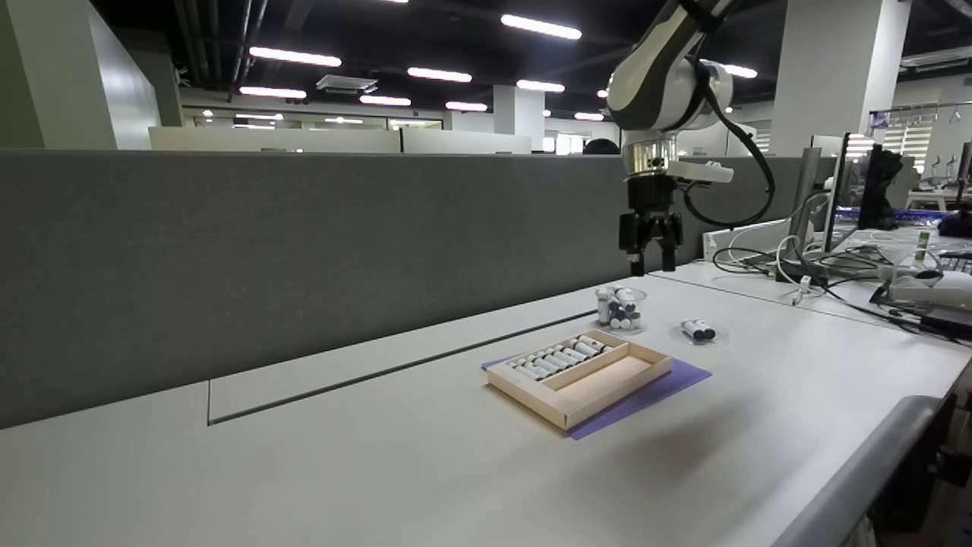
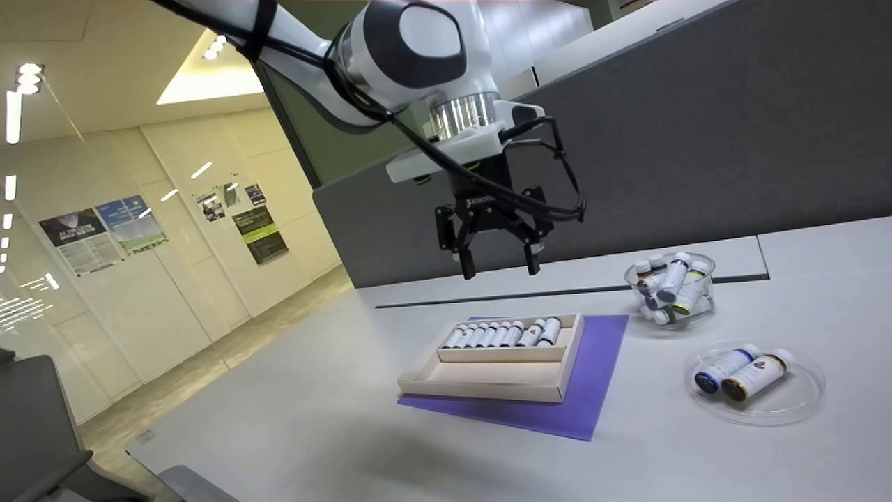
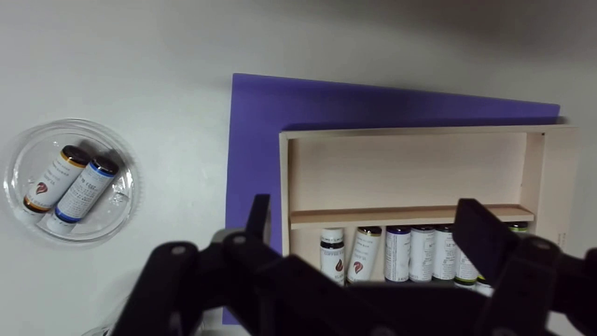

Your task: Pick up one bottle from the clear lid and place it on the bottom part of the tray

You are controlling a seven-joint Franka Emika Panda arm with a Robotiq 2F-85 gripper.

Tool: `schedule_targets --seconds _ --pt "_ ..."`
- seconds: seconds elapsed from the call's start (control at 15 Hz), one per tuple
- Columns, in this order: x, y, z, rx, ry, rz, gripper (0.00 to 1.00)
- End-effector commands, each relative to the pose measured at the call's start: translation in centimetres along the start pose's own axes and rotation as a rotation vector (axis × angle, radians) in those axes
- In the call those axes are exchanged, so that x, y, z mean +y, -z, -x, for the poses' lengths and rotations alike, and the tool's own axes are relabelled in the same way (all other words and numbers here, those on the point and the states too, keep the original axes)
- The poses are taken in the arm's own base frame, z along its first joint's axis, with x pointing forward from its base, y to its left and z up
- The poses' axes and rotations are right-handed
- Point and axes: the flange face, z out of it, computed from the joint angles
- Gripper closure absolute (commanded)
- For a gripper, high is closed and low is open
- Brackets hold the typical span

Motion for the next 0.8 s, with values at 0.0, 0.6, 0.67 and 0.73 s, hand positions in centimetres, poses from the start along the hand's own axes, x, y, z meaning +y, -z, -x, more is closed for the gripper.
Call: schedule_targets --seconds 0.0,0.6,0.67,0.73 --pt "-0.1 0.3 0.0 0.003 0.001 0.000 0.00" --pt "7.2 1.1 0.1 0.144 -0.259 -0.041 0.00" --pt "8.9 0.8 0.3 0.167 -0.305 -0.048 0.00" --pt "10.6 0.5 0.5 0.197 -0.350 -0.050 0.00"
